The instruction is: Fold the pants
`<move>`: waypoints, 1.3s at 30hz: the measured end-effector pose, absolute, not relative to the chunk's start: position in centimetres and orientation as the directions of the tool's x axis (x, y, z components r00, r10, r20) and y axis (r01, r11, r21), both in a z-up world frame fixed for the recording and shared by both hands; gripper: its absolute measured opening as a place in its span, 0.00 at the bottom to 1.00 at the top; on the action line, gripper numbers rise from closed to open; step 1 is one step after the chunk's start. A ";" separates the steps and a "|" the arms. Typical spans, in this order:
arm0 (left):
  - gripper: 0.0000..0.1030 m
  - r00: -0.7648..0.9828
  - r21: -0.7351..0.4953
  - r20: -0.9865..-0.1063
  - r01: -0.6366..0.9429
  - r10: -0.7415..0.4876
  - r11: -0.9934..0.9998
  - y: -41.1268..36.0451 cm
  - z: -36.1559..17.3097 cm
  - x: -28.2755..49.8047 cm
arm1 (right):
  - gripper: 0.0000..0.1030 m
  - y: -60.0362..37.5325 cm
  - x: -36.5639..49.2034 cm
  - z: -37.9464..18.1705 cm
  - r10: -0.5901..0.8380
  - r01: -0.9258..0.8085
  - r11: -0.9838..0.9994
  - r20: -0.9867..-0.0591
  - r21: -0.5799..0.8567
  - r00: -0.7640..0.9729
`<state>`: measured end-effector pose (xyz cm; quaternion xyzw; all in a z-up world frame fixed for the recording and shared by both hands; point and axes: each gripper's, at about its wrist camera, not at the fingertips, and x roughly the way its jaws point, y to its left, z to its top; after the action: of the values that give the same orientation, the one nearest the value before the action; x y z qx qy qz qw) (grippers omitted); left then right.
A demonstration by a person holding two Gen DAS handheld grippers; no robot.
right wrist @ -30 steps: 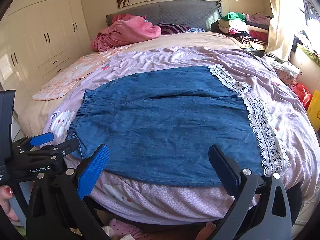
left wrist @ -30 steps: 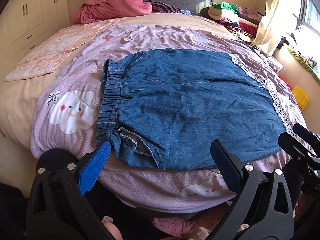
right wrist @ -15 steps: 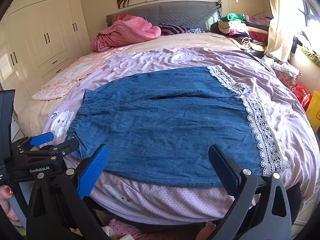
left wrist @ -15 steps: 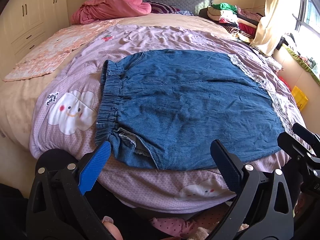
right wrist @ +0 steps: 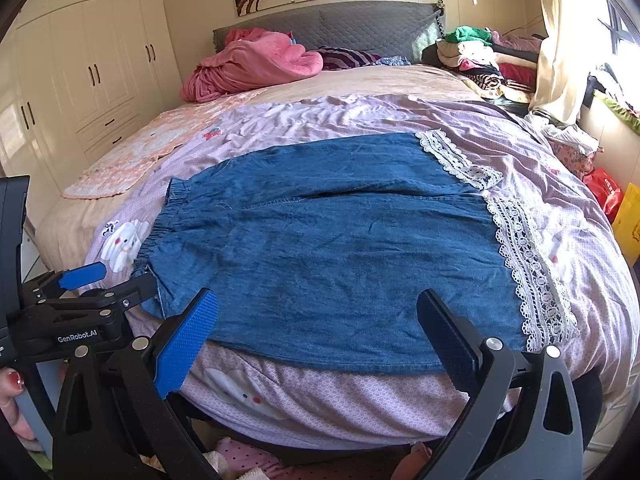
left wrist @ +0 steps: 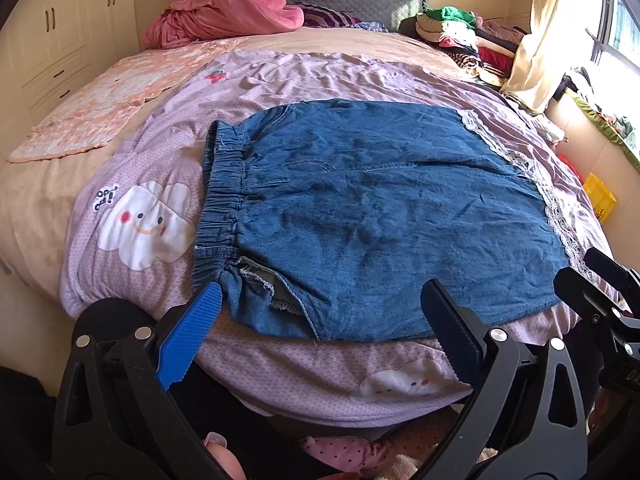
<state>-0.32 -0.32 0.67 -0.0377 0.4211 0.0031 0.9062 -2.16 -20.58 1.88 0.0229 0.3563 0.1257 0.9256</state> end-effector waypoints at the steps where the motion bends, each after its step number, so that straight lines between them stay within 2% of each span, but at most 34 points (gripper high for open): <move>1: 0.91 0.645 -0.066 -0.764 -0.037 -0.027 0.997 -0.3 0.7 -0.3 | 0.96 -20.6 -2.1 1.9 0.248 -0.216 0.968 -0.654 0.131 0.714; 25: 0.91 0.648 -0.091 -0.760 -0.033 -0.048 0.995 1.0 0.7 1.2 | 0.96 -19.5 -0.4 1.6 0.257 -0.240 0.963 -0.673 0.120 0.693; 39: 0.91 0.645 -0.092 -0.764 -0.092 -0.011 0.991 5.7 0.6 6.4 | 0.96 -17.4 7.7 2.9 0.312 -0.331 0.937 -0.702 0.115 0.640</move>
<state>6.38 5.70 0.64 -0.0614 0.4205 0.0222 0.9050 7.67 -17.40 2.85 -0.0120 0.3851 0.1775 0.9056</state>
